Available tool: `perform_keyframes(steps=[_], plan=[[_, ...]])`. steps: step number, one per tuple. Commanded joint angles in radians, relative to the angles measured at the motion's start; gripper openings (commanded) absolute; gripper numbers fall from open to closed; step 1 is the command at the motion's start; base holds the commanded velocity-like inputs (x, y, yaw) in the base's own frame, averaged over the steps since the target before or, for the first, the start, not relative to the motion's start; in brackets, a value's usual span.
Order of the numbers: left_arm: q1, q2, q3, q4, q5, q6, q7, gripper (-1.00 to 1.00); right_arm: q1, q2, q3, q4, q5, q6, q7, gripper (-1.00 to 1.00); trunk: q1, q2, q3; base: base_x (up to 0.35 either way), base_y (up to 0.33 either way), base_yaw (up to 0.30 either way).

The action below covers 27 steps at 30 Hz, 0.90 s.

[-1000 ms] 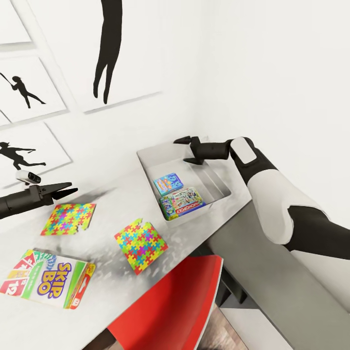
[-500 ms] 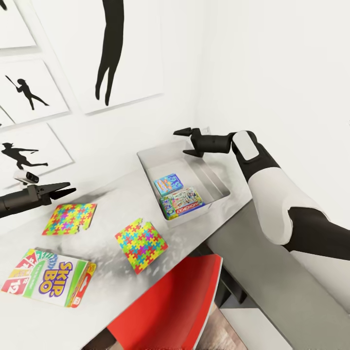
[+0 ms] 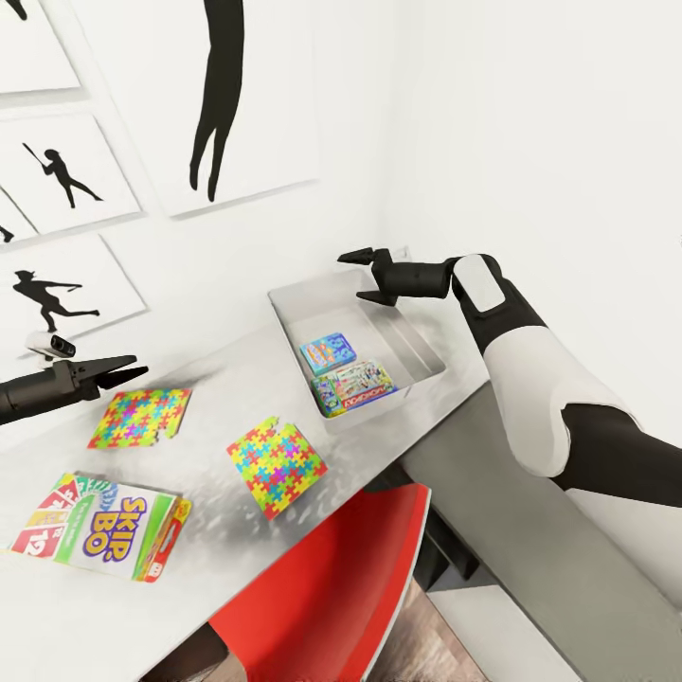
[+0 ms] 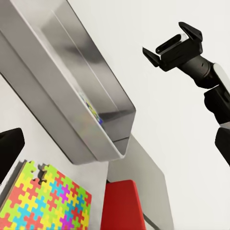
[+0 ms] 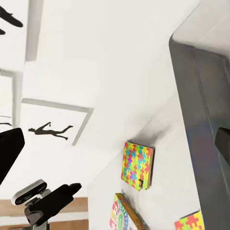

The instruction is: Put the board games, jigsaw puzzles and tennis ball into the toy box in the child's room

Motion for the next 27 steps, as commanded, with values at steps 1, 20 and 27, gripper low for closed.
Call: perform_keyframes(steps=[1,20,27], plan=[[0.0,0.001,0.0,0.0,-0.001,0.01,-0.004,1.0,-0.001,0.001,-0.008,0.0,0.011,0.005,0.007,1.0,0.0,-0.001,-0.001,-0.072,0.0,0.0],[0.0,0.001,0.0,0.0,0.0,0.011,-0.004,1.0,0.002,0.0,-0.008,-0.077,0.011,0.005,0.007,1.0,0.0,-0.001,0.026,-0.041,-0.021,0.0],[0.0,0.002,0.001,0.0,0.0,0.01,-0.004,1.0,0.046,0.001,-0.004,-0.115,0.01,0.005,0.008,1.0,0.0,-0.001,0.038,0.0,0.0,0.0]])
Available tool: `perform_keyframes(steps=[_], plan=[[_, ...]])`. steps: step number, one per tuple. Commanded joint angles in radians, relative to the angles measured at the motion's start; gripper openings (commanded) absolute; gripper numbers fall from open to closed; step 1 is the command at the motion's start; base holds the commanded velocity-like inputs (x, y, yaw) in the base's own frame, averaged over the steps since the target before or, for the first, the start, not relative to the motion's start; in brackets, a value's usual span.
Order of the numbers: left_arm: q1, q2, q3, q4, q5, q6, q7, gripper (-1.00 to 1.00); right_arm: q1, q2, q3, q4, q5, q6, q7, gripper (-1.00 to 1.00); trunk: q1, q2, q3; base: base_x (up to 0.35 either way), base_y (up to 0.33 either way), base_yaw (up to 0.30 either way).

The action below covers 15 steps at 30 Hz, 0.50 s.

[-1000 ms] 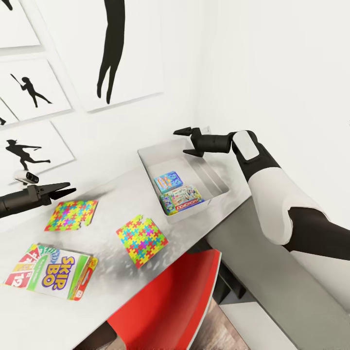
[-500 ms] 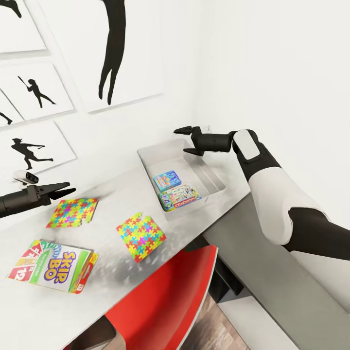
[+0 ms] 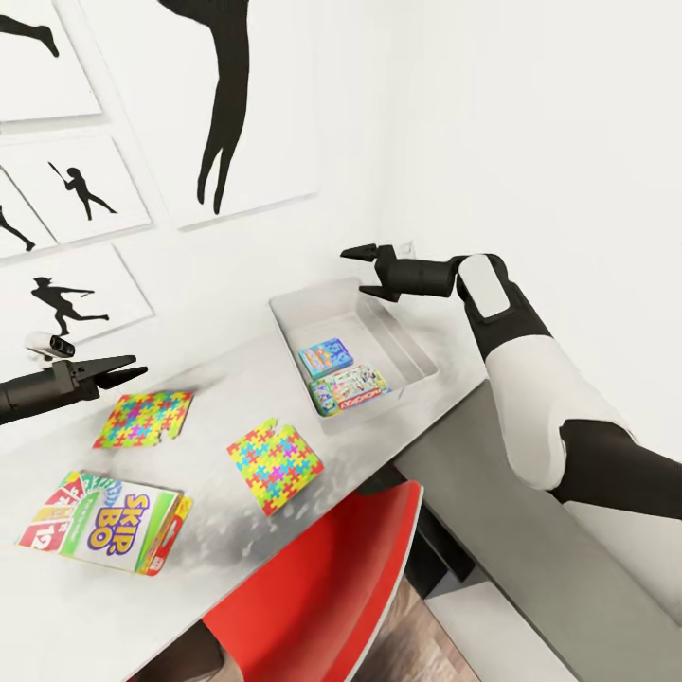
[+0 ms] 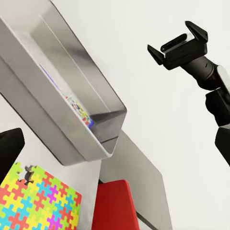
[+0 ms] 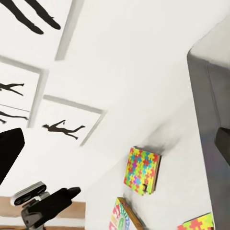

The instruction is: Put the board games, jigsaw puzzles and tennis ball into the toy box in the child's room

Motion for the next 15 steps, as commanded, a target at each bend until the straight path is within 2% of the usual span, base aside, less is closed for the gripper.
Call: perform_keyframes(steps=[1,4,8,11,15], plan=[[-0.001,0.001,0.0,0.0,-0.001,0.011,-0.004,1.0,0.01,0.002,-0.004,-0.023,0.011,0.005,0.008,1.0,0.0,-0.001,0.0,0.0,0.0,0.0],[0.0,0.004,0.0,0.0,0.0,0.011,-0.004,1.0,0.032,0.001,0.009,-0.075,0.01,0.005,0.012,1.0,0.0,-0.001,0.005,0.0,0.0,0.0],[0.003,0.014,0.001,0.0,0.0,0.01,-0.004,1.0,0.077,0.001,0.05,-0.148,0.01,0.005,0.041,1.0,0.0,-0.001,0.012,-0.001,-0.003,0.0],[0.005,0.02,0.001,0.0,0.001,0.01,-0.004,1.0,0.131,-0.001,0.09,-0.225,0.01,0.005,0.083,1.0,0.0,-0.001,0.017,-0.046,-0.087,0.0],[0.006,0.023,0.004,0.0,0.0,0.003,-0.004,1.0,0.184,-0.002,0.109,-0.309,0.01,0.005,0.111,1.0,0.0,-0.001,0.024,-0.053,-0.102,0.0]])
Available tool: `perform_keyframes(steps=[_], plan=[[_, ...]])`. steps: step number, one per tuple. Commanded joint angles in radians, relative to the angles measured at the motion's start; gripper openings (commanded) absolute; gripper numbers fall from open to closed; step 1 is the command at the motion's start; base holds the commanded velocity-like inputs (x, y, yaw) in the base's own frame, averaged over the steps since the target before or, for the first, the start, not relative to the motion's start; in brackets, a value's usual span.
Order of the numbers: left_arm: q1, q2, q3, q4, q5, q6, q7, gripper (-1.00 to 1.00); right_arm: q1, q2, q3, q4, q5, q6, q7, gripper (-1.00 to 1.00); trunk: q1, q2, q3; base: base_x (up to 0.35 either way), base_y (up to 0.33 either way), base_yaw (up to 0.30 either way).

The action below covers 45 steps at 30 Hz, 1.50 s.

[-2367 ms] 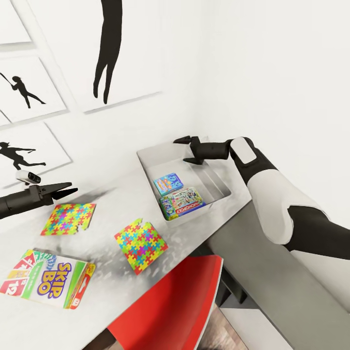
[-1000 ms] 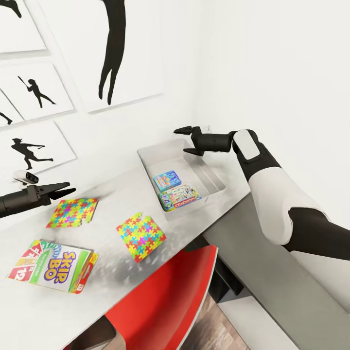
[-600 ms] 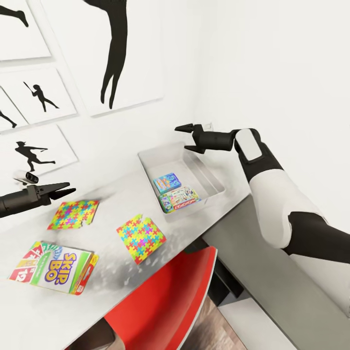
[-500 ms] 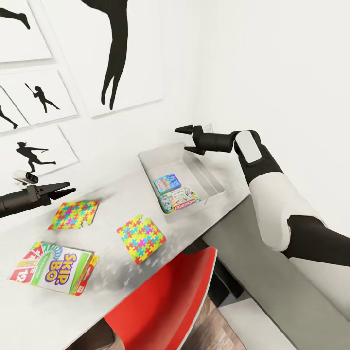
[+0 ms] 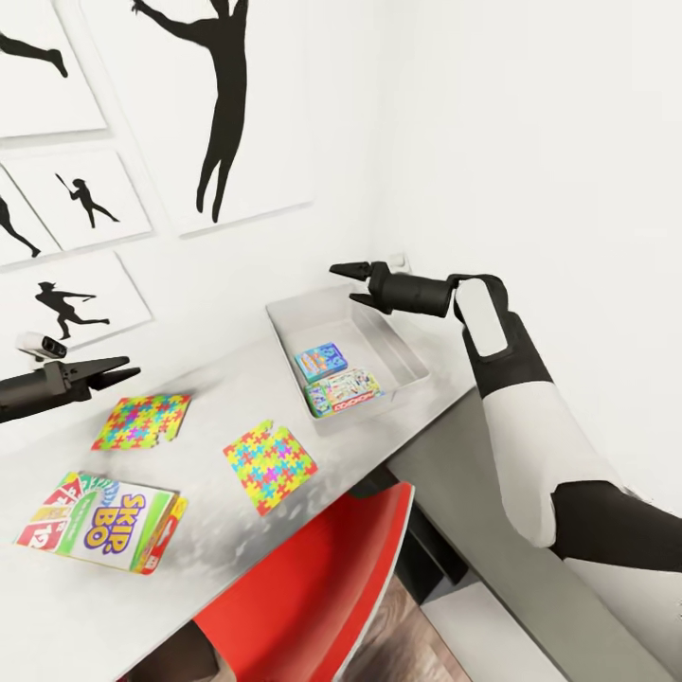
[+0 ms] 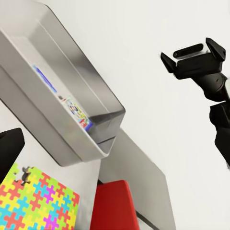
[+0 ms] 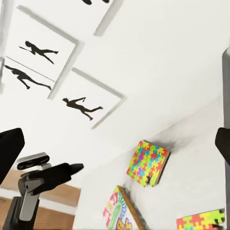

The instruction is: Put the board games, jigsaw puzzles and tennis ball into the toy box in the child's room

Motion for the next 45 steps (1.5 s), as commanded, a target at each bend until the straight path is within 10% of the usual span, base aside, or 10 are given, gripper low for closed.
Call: perform_keyframes(steps=[1,45], plan=[[-0.001,0.001,0.001,0.0,-0.001,0.009,-0.004,1.0,0.007,0.0,0.001,-0.015,0.011,0.002,0.013,1.0,0.0,-0.001,0.0,-0.029,-0.056,0.0],[0.008,0.011,0.01,0.0,-0.001,0.002,-0.004,1.0,0.104,0.001,0.013,-0.1,0.0,0.002,0.026,1.0,0.0,-0.001,0.073,-0.033,-0.017,0.036]])
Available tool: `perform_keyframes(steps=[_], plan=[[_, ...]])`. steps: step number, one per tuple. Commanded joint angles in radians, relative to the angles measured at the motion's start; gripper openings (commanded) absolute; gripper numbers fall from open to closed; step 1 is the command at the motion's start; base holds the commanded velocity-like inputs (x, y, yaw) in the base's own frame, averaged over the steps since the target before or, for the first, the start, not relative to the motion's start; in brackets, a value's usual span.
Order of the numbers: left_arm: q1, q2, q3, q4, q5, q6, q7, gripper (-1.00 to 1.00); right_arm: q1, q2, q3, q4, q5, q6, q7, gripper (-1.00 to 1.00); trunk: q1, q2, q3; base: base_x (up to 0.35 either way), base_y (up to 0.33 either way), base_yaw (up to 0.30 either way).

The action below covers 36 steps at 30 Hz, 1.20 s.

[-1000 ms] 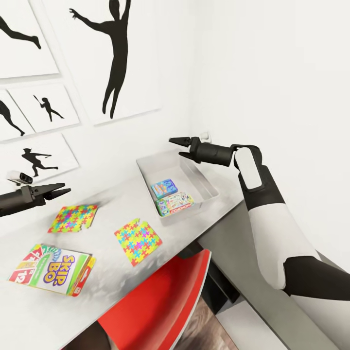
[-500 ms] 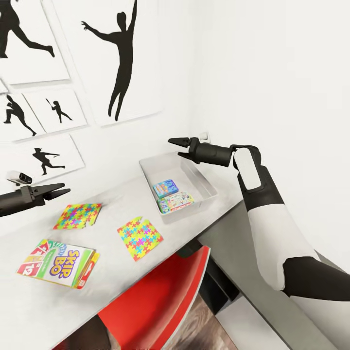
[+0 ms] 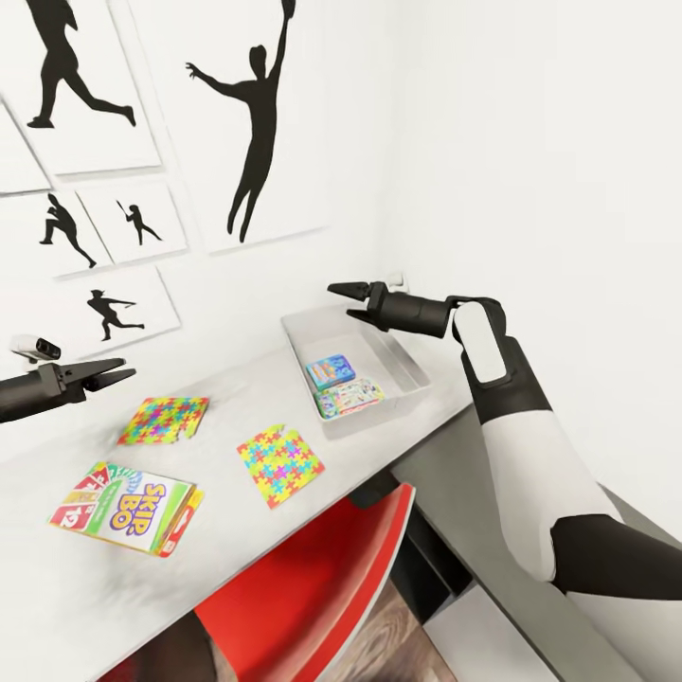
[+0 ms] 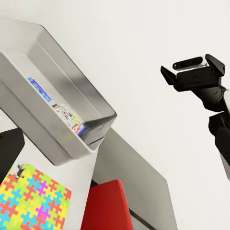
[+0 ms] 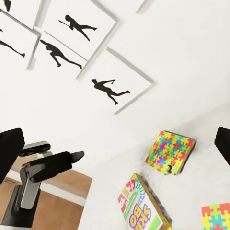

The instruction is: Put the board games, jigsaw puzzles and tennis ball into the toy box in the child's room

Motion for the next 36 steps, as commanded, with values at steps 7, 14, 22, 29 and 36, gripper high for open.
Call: perform_keyframes(steps=[7,14,22,29,36], plan=[[0.0,0.0,0.0,0.0,-0.001,0.011,-0.004,1.0,0.007,0.0,-0.001,-0.017,0.01,0.002,0.01,1.0,0.0,-0.001,0.01,0.0,-0.001,0.092],[0.0,0.0,-0.001,0.0,-0.001,0.011,-0.004,1.0,0.007,-0.001,-0.002,-0.019,0.011,0.002,0.01,1.0,0.0,-0.001,0.022,0.0,0.0,0.093],[0.0,0.0,-0.001,0.0,-0.002,0.01,-0.004,1.0,0.007,-0.001,-0.003,-0.019,0.011,0.002,0.011,1.0,0.0,-0.001,0.035,-0.086,-0.13,0.098],[0.0,0.0,-0.002,0.0,-0.002,0.011,-0.004,1.0,0.009,0.0,-0.002,-0.018,0.011,0.002,0.01,1.0,0.0,-0.001,0.041,-0.063,-0.073,0.071],[0.0,0.0,-0.002,0.0,-0.002,0.011,-0.004,1.0,0.008,0.0,-0.001,-0.018,0.011,0.002,0.009,1.0,0.0,-0.001,0.044,-0.012,-0.006,0.15]])
